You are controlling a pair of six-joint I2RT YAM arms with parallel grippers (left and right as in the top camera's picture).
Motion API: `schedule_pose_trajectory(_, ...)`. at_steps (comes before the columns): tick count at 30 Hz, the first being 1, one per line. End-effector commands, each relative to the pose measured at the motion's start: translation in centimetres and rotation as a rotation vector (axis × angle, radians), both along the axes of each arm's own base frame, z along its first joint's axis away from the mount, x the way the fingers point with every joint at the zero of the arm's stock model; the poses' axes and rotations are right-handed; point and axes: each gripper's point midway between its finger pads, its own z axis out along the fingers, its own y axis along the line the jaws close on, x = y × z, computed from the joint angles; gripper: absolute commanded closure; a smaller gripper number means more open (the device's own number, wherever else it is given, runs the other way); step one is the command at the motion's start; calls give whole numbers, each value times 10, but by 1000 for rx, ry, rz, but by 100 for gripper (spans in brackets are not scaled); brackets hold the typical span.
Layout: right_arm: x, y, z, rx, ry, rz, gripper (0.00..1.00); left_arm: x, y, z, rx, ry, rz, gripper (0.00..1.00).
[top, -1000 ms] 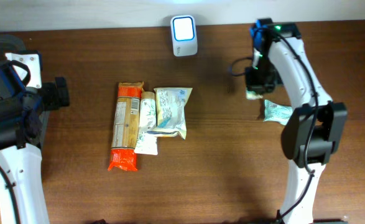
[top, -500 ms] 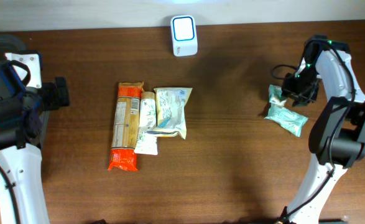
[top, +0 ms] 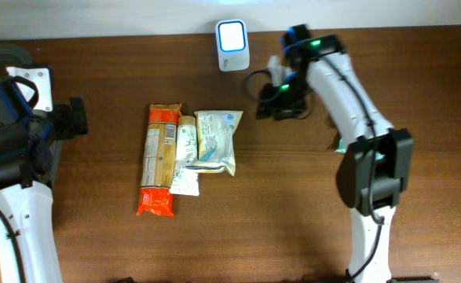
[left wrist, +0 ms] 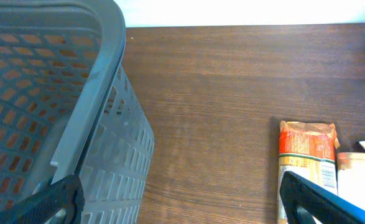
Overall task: Scan the item barcode
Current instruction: 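Reach the right gripper to the white-yellow bag and grasp it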
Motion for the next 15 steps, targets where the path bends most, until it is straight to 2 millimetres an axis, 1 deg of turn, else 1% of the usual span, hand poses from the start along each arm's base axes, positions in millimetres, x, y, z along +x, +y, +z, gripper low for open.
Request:
schedule_pose_trajectory(1, -23, 64, 6, 71, -36, 140, 52, 1, 0, 5, 9, -10, -14, 1)
schedule_pose_trajectory(2, -29, 83, 6, 79, -60, 183, 53, 1, 0, 5, 9, -10, -14, 1)
schedule_pose_trajectory(3, -34, 97, 4, 78, -76, 215, 56, 1, 0, 5, 9, -10, -14, 1)
schedule_pose_trajectory(5, -51, 122, -14, 33, -54, 220, 56, 1, 0, 5, 9, -10, -14, 1)
schedule_pose_trajectory(7, -78, 138, -39, 7, 10, 260, 56, 1, 0, 5, 9, -10, -14, 1)
schedule_pose_trajectory(8, -89, 140, -50, -11, 42, 275, 56, 1, 0, 5, 9, -10, -14, 1)
schedule_pose_trajectory(9, -98, 140, -56, -25, 66, 284, 56, 1, 0, 5, 9, -10, -14, 1)
schedule_pose_trajectory(10, -105, 136, -62, -41, 94, 284, 57, 1, 0, 5, 9, -10, -14, 1)
schedule_pose_trajectory(11, -107, 124, -64, -85, 116, 275, 57, 1, 0, 5, 9, -10, -14, 1)
schedule_pose_trajectory(14, -101, 77, -70, -259, 139, 232, 57, 1, 0, 5, 9, -10, -14, 1)
schedule_pose_trajectory(15, -95, 58, -71, -320, 141, 211, 56, 1, 0, 5, 9, -10, -14, 1)
